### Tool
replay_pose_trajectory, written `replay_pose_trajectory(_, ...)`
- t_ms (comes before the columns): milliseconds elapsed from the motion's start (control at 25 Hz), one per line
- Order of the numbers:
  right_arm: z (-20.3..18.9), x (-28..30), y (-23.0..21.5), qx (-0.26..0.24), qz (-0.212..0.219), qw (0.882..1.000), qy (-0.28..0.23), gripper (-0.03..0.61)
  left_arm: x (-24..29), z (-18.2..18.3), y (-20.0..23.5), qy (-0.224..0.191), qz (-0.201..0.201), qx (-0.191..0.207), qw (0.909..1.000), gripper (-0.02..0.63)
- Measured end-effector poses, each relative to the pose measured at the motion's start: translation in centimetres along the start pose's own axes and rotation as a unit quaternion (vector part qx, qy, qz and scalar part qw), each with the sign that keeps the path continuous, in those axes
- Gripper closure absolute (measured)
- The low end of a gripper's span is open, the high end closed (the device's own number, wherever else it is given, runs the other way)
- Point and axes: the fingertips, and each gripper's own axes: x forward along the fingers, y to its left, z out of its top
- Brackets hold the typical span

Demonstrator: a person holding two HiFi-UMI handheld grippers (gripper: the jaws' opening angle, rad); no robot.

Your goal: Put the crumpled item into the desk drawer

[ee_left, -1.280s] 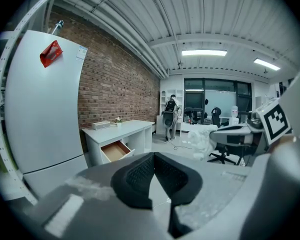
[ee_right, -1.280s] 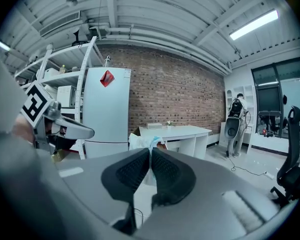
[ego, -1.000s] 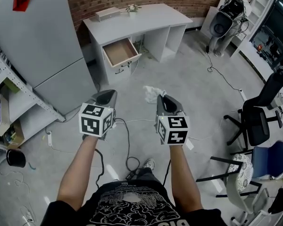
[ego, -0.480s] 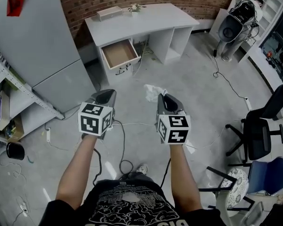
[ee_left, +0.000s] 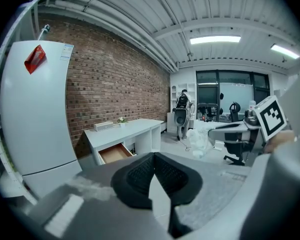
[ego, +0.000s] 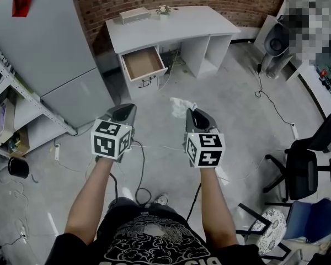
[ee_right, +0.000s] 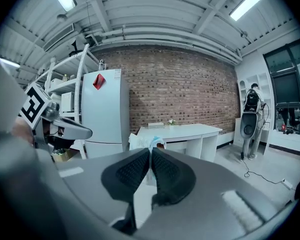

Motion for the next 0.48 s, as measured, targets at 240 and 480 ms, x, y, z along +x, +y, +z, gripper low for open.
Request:
replay_pose_trajectory(240, 0.17, 0.11, 0.22, -0.005, 0.012, 1.000, -0.001, 0.561, -0.35, 0.45, -0.31, -0.006, 0.000, -0.002, 1.0000, 0.614)
replay_pose_trajectory(480, 0.38, 0.85, 0.21, -0.008, 0.021, 1.000, 0.000, 0.561, 0.05, 0.86, -0.08, -0.008, 0.006, -0.004, 0.9999, 0.614)
